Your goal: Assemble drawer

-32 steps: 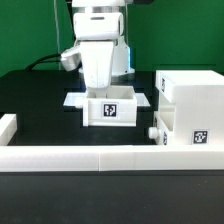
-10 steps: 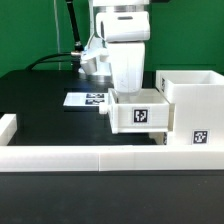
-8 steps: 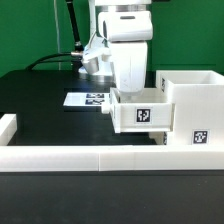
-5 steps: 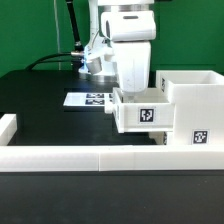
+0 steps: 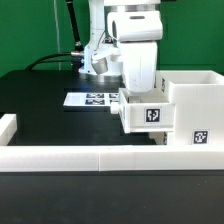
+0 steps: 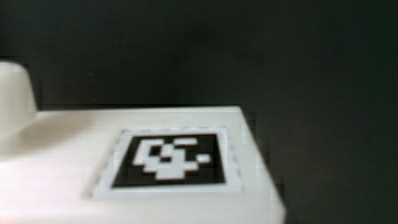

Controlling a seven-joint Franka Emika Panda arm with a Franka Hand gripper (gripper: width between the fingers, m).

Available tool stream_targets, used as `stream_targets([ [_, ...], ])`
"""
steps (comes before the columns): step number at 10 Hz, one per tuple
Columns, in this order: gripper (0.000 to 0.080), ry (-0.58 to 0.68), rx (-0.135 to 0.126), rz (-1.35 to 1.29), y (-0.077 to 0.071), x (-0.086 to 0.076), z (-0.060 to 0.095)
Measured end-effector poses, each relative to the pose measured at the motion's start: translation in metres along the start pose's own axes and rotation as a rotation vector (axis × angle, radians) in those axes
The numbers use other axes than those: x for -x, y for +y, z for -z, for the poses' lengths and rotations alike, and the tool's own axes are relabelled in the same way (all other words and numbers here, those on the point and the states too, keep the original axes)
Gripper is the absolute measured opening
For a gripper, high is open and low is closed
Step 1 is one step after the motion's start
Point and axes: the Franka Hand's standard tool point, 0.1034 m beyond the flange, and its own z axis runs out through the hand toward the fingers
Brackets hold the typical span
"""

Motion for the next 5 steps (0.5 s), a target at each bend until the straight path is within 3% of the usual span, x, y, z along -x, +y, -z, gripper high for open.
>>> stream_targets([
  [4, 0.0041, 0.001, 0.002, 0.026, 0.0028, -0.0002, -0.0008],
  [5, 0.0127, 0.001, 0.002, 0.025, 0.0024, 0.0, -0.0011],
])
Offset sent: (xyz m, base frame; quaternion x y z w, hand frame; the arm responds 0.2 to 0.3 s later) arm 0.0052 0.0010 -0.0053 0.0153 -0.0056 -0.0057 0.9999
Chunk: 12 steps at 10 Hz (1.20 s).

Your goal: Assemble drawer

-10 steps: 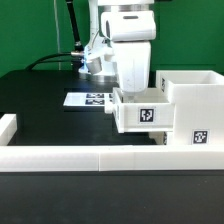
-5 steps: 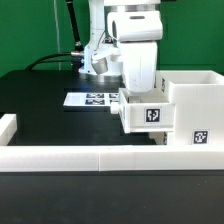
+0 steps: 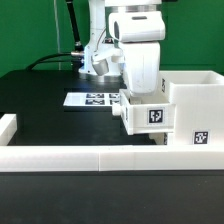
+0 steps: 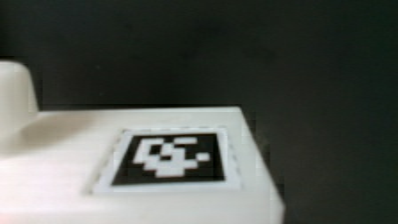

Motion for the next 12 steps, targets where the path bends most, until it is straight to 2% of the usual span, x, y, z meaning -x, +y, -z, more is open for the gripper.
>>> stream_targets([
  [1, 0.0127, 0.0, -0.001, 0.0, 0.0, 0.0, 0.0],
  [2, 0.0261, 0.0, 0.0, 0.0, 0.0, 0.0, 0.0],
  [3, 0.0445, 0.0, 0.001, -0.001, 0.0, 0.0, 0.001],
  [4, 0.0445, 0.0, 0.001, -0.002, 0.0, -0.001, 0.001],
  [5, 0.0571, -0.001, 0.004, -0.007, 0.001, 0.0, 0.003],
  [6, 0.0636, -0.004, 0.015, -0.018, 0.003, 0.0, 0.009],
  [7, 0.0636, -0.01, 0.018, -0.053, 0.005, 0.002, 0.018],
  [9, 0.0649, -0.034, 0.004, -0.061, 0.013, 0.015, 0.046],
  [11, 0.0649, -0.044, -0.007, -0.058, 0.01, 0.04, 0.053],
  [12, 0.0649, -0.039, -0.01, -0.061, 0.007, 0.052, 0.051],
])
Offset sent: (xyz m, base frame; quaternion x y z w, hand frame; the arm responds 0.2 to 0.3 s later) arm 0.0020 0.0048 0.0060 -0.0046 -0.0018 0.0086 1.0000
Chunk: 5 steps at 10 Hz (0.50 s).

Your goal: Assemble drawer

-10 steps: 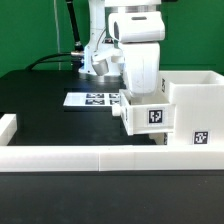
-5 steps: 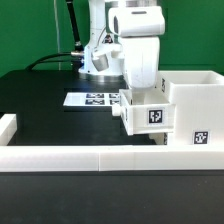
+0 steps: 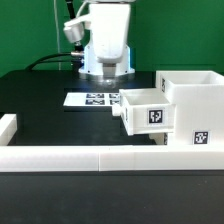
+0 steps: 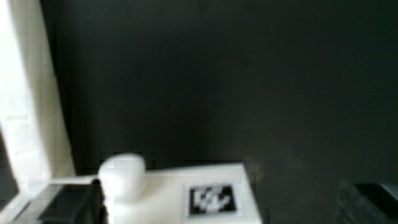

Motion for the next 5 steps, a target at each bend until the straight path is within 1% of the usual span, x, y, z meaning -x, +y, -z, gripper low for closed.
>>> stream_targets([
  [2, 0.0649, 0.017, -0.002, 0.019, -0.001, 0.0, -0.001],
  [3, 0.0649, 0.078, 0.004, 0.013, -0.001, 0.01, -0.009],
  [4, 0.0649, 0.122, -0.003, 0.003, -0.004, 0.018, -0.025],
  [5, 0.0649, 0.14, -0.016, 0.024, 0.005, 0.024, -0.024],
])
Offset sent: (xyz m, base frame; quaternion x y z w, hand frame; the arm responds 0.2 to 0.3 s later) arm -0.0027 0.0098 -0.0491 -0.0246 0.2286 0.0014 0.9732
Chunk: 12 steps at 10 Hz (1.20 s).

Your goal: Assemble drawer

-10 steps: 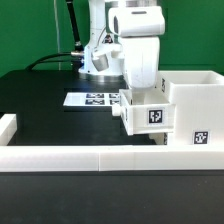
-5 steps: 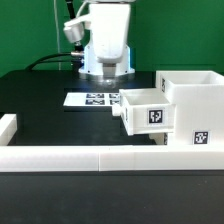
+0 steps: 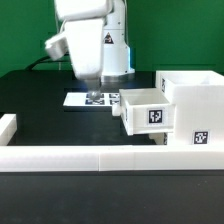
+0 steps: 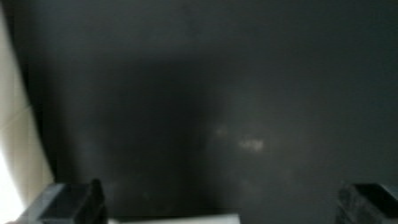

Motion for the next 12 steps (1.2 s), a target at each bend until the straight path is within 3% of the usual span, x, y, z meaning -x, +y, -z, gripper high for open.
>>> stream_targets([
  [1, 0.0649, 0.049, 0.008, 0.013, 0.014, 0.006, 0.004],
  [2, 0.0649, 0.095, 0.02, -0.003, 0.026, 0.01, -0.002],
  [3, 0.0649, 0.098, 0.019, -0.021, 0.031, 0.005, -0.005],
  [8, 0.0649, 0.13, 0.001, 0.016, 0.035, -0.037, -0.027],
  [12, 0.0649, 0.131, -0.001, 0.015, 0.035, -0.035, -0.028],
])
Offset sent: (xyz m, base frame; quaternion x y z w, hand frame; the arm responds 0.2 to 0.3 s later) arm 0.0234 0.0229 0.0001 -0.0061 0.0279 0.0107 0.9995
